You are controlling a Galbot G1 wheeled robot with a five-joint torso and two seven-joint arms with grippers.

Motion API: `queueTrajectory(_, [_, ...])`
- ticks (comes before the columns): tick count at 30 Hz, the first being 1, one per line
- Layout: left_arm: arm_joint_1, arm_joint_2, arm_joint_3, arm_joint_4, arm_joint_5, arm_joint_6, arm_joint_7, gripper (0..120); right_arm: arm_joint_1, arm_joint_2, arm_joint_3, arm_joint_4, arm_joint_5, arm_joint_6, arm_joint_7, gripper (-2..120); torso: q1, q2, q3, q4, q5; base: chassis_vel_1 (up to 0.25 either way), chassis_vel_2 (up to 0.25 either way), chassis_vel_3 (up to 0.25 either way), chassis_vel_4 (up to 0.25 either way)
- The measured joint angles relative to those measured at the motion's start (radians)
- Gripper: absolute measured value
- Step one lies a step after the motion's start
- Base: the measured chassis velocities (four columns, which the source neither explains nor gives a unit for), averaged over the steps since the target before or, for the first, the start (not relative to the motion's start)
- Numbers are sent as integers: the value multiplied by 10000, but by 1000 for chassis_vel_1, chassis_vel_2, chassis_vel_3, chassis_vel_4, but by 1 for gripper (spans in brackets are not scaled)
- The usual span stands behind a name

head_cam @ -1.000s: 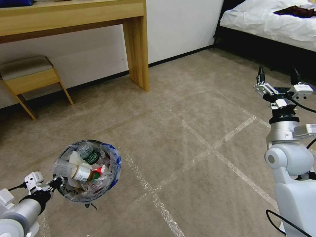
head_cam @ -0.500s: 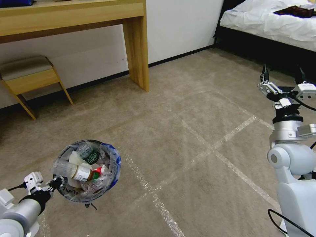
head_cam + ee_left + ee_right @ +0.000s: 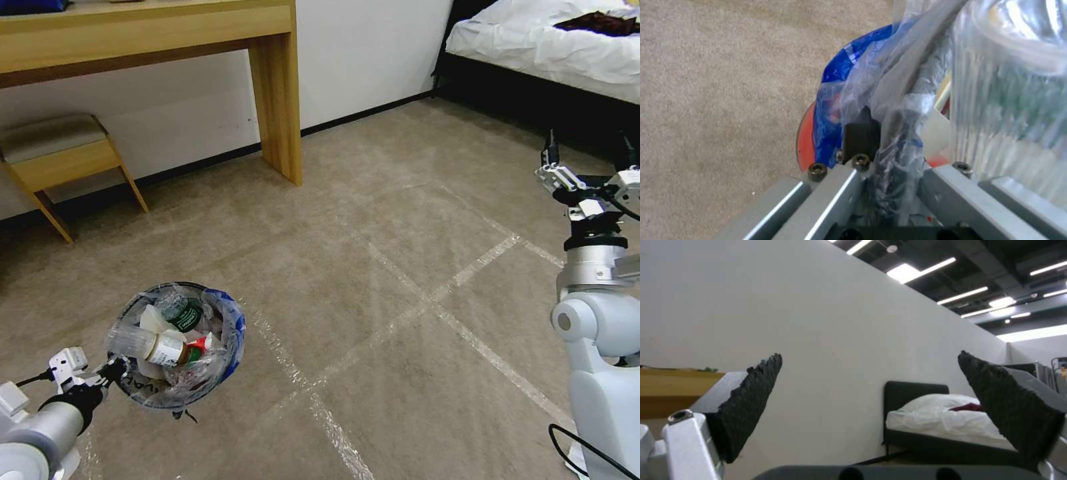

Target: Pick up the trash bin and place the garbage on the floor into it.

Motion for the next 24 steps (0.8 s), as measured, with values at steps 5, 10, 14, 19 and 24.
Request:
queueTrajectory(5, [-51, -8, -2, -13, -6, -1, 0, 0, -100, 132, 128, -10, -53, 58, -29, 100, 0, 0, 0, 0, 0, 0, 0, 0, 0])
queueTrajectory(10, [-81, -19, -5, -35, -24, 0, -2, 0, -147, 210, 149, -7, -58, 59, -30, 100, 0, 0, 0, -1, 0, 0, 0, 0, 0])
queueTrajectory(14, [-52, -17, -49, -74, -44, -1, -3, 0, -151, 277, 149, 9, -58, 59, -29, 100, 0, 0, 0, 0, 0, 0, 0, 0, 0])
queueTrajectory(19, [-41, -35, -53, -78, -45, -1, -3, 0, -210, 397, 125, 97, -59, 48, -9, 100, 0, 0, 0, 0, -1, 0, 0, 0, 0])
queueTrajectory(24, [-55, -74, -40, -84, -32, -1, -2, 0, -437, 447, 125, 365, -69, -122, 61, 100, 0, 0, 0, 0, -1, 0, 0, 0, 0])
